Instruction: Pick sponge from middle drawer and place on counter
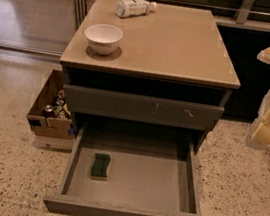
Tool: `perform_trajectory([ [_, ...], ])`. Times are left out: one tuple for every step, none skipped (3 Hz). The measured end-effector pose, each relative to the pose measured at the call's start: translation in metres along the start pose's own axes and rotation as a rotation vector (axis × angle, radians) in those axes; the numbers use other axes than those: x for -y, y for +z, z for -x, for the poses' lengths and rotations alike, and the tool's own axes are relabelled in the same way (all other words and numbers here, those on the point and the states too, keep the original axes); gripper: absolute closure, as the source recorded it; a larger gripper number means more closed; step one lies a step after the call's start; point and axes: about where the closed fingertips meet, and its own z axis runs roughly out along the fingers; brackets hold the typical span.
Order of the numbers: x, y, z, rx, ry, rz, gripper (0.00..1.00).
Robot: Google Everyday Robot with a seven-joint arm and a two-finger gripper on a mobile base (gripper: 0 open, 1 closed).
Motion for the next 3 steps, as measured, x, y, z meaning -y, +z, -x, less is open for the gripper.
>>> perform_trajectory([
  [0.0, 0.0, 0.0, 0.0, 0.0, 0.0, 0.0],
  [-0.002, 0.001, 0.002, 0.01, -0.023, -0.031, 0.0],
  [-0.009, 0.023, 0.003, 0.017, -0.065, -0.027, 0.0],
])
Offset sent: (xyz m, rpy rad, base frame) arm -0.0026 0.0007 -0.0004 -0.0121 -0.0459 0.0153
